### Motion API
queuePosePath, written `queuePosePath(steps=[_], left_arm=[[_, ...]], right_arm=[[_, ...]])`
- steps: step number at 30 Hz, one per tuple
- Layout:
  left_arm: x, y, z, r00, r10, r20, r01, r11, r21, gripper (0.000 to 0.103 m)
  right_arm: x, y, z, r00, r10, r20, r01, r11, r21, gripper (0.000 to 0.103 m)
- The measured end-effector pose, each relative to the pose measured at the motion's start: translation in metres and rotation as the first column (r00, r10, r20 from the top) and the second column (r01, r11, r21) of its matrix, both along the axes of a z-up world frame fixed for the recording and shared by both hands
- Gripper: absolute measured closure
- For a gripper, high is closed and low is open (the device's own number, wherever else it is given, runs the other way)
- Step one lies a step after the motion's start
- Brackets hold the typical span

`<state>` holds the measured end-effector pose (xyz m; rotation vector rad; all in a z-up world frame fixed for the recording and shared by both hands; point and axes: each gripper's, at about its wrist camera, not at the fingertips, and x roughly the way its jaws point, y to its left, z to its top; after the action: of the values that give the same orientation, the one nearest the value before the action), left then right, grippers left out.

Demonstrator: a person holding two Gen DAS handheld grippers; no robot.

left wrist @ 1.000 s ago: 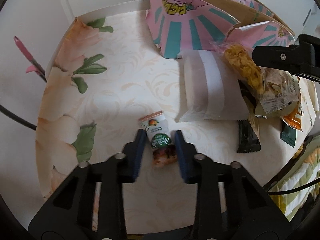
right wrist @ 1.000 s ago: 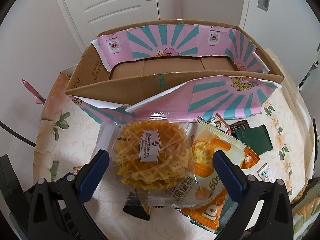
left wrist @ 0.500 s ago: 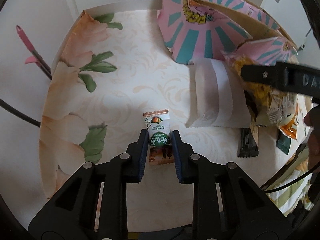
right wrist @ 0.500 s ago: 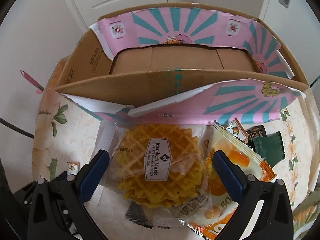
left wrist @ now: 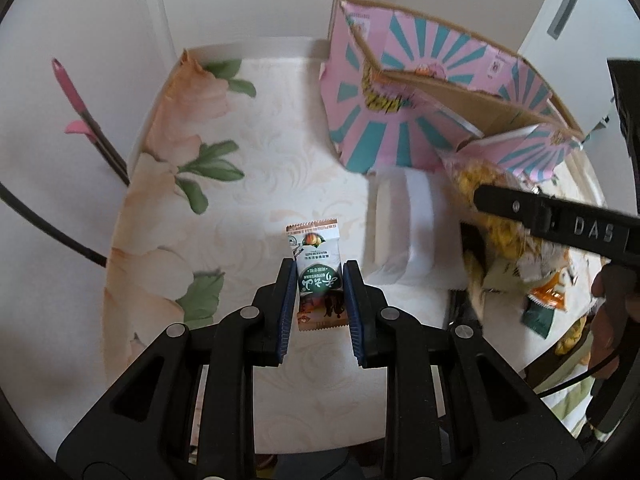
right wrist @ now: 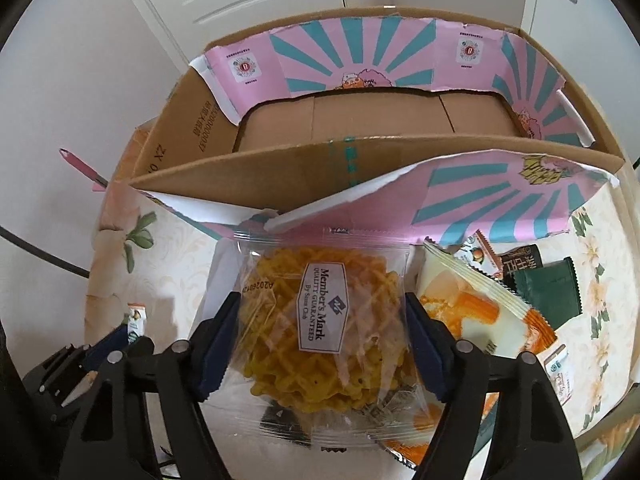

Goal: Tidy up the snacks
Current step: 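Carry both snacks over the box and open both grippers to drop them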

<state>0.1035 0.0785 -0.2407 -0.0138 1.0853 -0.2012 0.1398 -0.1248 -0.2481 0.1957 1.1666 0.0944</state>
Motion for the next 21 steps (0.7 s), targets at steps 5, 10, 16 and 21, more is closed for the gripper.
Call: queuePosePath(steps=[5, 10, 16, 21], left_arm=[[-0.009, -0.009, 0.024, 0.999, 0.038, 0.035, -0.038, 0.999, 0.005, 0.082], [-0.017, -0.022, 0.053, 0.991, 0.102, 0.083, -0.102, 0.995, -0.007, 0.082], [-0.023, -0.051, 0.101, 0.974, 0.138, 0.179, -0.134, 0.99, -0.032, 0.082], [-0.007, -0.078, 0.132, 0.965, 0.112, 0.238, -0.098, 0.993, -0.07, 0.082]], right_arm=[[-0.011, -0.005, 0.014, 1.0, 0.023, 0.018, -0.024, 0.999, 0.023, 0.03], [-0.024, -0.021, 0.036, 0.997, 0.054, 0.051, -0.056, 0.997, 0.048, 0.03], [-0.035, -0.05, 0.07, 0.987, 0.1, 0.125, -0.108, 0.992, 0.065, 0.031], [-0.033, -0.079, 0.103, 0.968, 0.127, 0.215, -0.142, 0.988, 0.056, 0.031]])
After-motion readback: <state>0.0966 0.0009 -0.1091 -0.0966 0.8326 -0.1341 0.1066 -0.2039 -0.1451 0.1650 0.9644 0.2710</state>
